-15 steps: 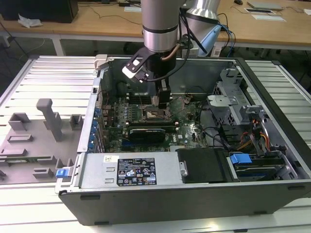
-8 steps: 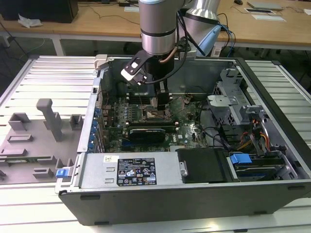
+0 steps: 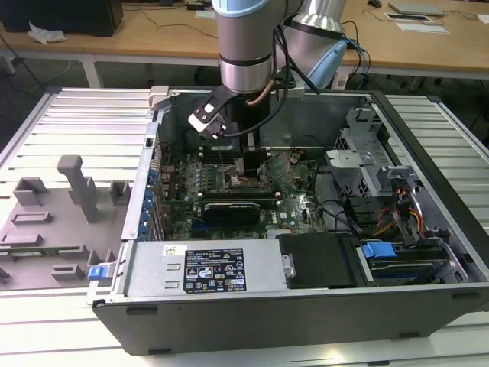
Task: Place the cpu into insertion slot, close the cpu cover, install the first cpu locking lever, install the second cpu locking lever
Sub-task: 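Place the cpu into insertion slot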
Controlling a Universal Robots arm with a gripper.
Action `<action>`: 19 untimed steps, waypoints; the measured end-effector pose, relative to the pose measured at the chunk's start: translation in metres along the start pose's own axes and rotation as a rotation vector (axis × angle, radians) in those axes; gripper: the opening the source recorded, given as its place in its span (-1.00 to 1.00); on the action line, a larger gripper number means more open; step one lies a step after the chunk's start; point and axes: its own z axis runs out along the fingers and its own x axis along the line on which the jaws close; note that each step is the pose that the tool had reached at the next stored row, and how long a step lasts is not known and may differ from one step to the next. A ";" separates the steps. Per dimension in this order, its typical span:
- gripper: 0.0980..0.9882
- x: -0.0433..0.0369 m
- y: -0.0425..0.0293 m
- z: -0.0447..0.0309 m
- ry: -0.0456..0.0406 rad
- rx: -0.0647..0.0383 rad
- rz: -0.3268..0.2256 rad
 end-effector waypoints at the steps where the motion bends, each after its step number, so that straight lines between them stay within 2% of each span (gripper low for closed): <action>1: -0.01 0.0007 -0.0004 0.0015 -0.0025 0.000 0.001; 4: -0.01 0.0017 -0.0014 0.0051 -0.0103 0.000 0.003; 12: -0.01 0.0078 -0.0057 0.0178 -0.0153 0.000 0.004; 19: -0.01 0.0082 -0.0088 0.0268 -0.0155 -0.001 0.005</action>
